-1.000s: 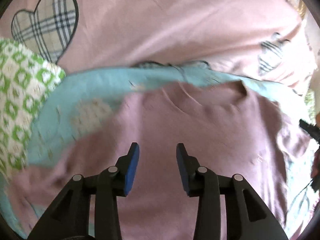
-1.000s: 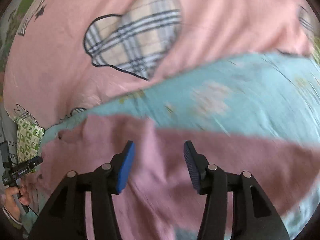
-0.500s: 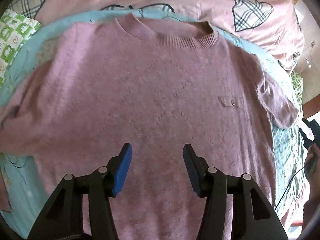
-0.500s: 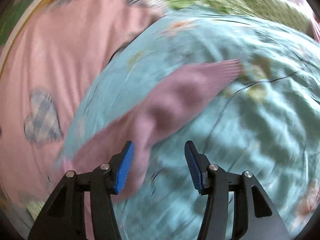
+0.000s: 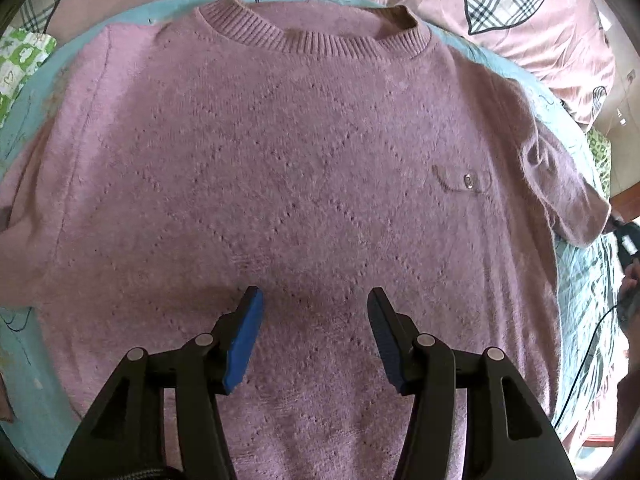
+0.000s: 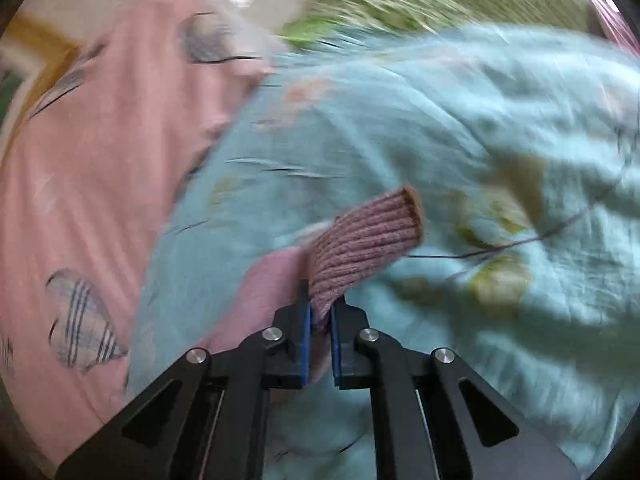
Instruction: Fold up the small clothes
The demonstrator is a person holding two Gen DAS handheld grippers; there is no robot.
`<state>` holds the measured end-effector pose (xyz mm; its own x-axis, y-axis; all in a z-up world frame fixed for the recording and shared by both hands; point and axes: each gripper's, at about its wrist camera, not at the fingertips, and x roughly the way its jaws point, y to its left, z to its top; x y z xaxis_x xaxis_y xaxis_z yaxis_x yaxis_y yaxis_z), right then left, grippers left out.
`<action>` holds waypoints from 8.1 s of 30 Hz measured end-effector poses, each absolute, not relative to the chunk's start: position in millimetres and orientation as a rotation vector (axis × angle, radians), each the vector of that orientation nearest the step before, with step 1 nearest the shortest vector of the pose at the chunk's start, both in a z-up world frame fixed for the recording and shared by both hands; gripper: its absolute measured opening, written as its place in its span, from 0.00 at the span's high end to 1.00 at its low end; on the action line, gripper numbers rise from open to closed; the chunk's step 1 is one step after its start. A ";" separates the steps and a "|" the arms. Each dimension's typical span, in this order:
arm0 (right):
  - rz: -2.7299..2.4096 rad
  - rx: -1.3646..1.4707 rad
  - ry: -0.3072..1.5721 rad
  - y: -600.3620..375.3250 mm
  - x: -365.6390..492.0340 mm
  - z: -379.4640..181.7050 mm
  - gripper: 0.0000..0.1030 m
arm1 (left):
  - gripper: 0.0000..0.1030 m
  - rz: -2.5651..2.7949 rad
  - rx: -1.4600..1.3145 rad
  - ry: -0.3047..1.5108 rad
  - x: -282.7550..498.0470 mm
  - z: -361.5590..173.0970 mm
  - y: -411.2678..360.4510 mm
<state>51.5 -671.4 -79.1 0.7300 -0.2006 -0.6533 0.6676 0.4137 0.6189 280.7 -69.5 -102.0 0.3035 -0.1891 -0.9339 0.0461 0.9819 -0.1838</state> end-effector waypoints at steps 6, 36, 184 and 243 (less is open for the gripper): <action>-0.274 0.873 0.565 -573.8 77.6 -20.0 0.91 | 0.47 -0.165 -0.159 1.248 268.7 -106.2 -64.9; 0.542 0.903 1.019 -229.1 230.4 -100.1 0.49 | 0.29 -0.116 -0.373 1.222 246.6 -96.9 0.1; 0.307 0.192 0.949 -259.4 181.4 -62.7 0.33 | 0.72 0.093 -0.257 1.097 205.2 -95.0 80.0; 0.121 0.401 0.892 -346.4 171.9 -60.1 0.62 | 0.29 -0.075 -0.566 1.058 324.2 -75.4 203.3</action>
<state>171.9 -346.4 -60.1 0.6267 0.2673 -0.7320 0.0627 0.9190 0.3893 324.2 203.3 -75.4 0.5020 -0.3236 -0.8021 -0.2066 0.8557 -0.4745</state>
